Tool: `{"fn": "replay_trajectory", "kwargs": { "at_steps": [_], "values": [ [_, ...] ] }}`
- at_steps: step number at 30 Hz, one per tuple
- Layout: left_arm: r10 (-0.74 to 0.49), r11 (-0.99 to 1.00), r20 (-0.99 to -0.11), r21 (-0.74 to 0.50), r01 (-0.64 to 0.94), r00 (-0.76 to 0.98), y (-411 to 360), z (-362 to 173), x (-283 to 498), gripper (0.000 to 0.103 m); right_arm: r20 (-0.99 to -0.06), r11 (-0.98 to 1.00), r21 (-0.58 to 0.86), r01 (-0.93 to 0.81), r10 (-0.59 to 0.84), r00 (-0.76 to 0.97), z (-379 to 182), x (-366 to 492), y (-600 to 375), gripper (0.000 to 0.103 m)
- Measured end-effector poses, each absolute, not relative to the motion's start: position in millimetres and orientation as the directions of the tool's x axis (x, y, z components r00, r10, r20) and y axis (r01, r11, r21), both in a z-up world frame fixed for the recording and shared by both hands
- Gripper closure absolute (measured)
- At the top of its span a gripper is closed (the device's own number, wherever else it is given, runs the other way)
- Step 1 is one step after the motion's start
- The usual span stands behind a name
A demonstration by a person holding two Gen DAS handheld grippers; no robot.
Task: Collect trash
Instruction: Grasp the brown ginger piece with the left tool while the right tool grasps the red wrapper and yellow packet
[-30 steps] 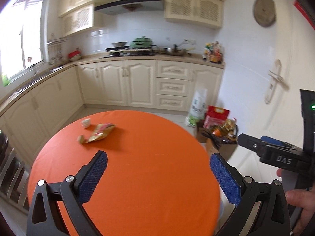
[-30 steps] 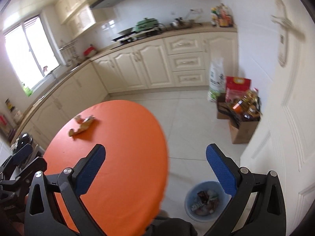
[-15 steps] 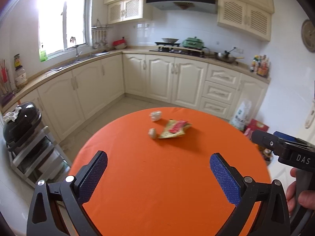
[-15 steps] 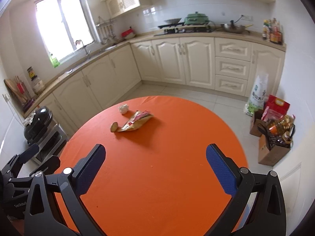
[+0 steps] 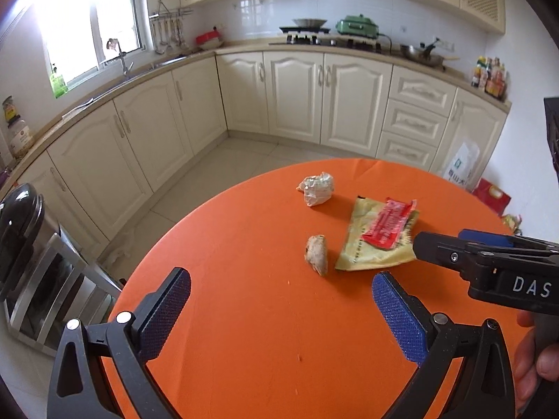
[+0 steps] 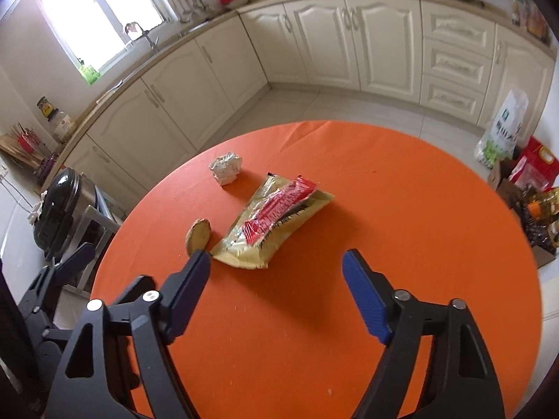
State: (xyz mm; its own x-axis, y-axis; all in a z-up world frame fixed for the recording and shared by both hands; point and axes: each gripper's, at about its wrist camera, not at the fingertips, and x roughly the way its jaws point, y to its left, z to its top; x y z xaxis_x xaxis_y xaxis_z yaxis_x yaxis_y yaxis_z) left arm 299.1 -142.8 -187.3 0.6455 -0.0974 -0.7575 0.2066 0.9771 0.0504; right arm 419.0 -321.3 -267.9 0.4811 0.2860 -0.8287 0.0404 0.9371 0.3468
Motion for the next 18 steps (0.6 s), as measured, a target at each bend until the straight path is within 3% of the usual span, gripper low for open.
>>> {"fn": "replay_trajectory", "kwargs": {
  "at_steps": [3,5,7,8,10,14,16,18],
  "values": [
    [-0.098,0.973,-0.779,0.055,0.224,0.620,-149.2,-198.7,356.5,0.003,-0.836,0.921,0.387,0.050,0.327,0.440,-284.4,435.2,-319.3,0.041],
    [-0.105,0.972,-0.788,0.047,0.230,0.606,-153.1,-207.4,381.6,0.007,-0.838,0.914,0.403,0.054,0.344,0.424,-292.3,442.6,-319.0,0.060],
    [-0.143,0.968,-0.798,0.010,0.249,0.586,-156.4,-215.1,405.2,0.023,-0.838,0.911,0.411,0.043,0.359,0.411,-297.8,447.2,-316.6,0.074],
    [-0.157,0.965,-0.806,-0.002,0.264,0.570,-159.6,-218.8,416.8,0.026,-0.840,0.913,0.407,0.027,0.362,0.404,-299.6,448.8,-314.0,0.078],
    [-0.179,0.959,-0.817,-0.021,0.282,0.548,-156.5,-228.2,437.4,0.049,-0.846,0.926,0.377,-0.004,0.346,0.405,-298.3,449.4,-310.6,0.083],
    [-0.216,0.955,-0.809,-0.060,0.289,0.546,-145.3,-231.9,462.7,0.064,-0.843,0.932,0.361,-0.036,0.342,0.415,-294.3,439.9,-311.8,0.086],
    [-0.235,0.956,-0.808,-0.090,0.280,0.540,-135.9,-231.4,473.0,0.084,-0.846,0.941,0.335,-0.053,0.325,0.424,-289.9,431.2,-313.6,0.086],
    [-0.251,0.953,-0.808,-0.110,0.282,0.533,-127.4,-231.0,471.4,0.088,-0.852,0.953,0.294,-0.069,0.294,0.434,-284.2,419.2,-315.6,0.086]
  ]
}}
